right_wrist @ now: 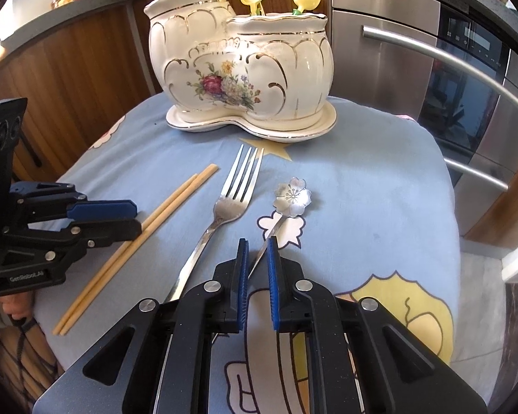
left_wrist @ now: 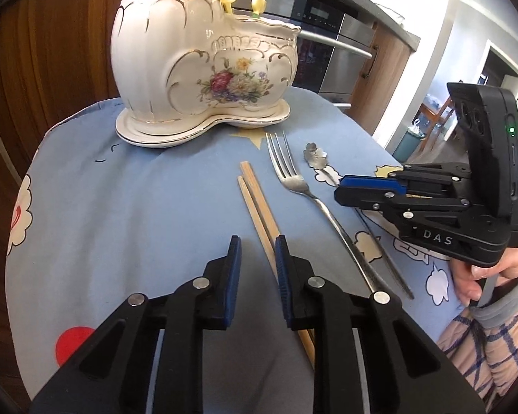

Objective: Organize utensils
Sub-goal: 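Grasp a chopstick with the left tool while the right tool grasps the flower-handled spoon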

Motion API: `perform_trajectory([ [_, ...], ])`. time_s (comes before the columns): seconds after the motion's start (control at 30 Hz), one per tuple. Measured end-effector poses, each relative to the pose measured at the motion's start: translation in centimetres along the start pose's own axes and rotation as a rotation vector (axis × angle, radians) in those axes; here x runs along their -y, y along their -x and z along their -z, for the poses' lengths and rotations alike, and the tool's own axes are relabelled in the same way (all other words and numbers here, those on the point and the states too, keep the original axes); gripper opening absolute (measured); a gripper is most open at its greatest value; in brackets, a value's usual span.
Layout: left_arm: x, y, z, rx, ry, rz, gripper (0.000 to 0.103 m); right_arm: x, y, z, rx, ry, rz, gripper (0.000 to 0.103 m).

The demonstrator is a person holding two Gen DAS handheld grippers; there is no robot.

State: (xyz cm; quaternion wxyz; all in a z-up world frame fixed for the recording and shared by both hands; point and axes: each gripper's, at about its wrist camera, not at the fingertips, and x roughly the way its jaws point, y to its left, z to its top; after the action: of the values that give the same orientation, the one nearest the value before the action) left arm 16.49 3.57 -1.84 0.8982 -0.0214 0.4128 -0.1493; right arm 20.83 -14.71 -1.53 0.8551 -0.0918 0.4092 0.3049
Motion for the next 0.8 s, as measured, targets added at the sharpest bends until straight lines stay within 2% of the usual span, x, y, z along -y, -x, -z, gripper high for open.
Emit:
perform_trajectory([
  [0.2,1.4,0.3,0.1,-0.013,-0.106,-0.065,0.016,-0.5,0.2,0.2,-0.013,0.054,0.031,0.011],
  [0.4,3.0,0.2,0.5,-0.036,-0.228,-0.148,0.014,-0.1,0.5,-0.2,-0.086,0.108,0.016,0.011],
  [0.57,2.1,0.1,0.2,-0.051,-0.234,-0.182,0.014,1.0,0.4,-0.8,-0.152,0.111,-0.035,0.011],
  [0.8,0.4,-0.1,-0.8,-0.112,-0.201,-0.141,0.013,1.9,-0.1,-1.9,-0.273,0.113,-0.073,0.011],
])
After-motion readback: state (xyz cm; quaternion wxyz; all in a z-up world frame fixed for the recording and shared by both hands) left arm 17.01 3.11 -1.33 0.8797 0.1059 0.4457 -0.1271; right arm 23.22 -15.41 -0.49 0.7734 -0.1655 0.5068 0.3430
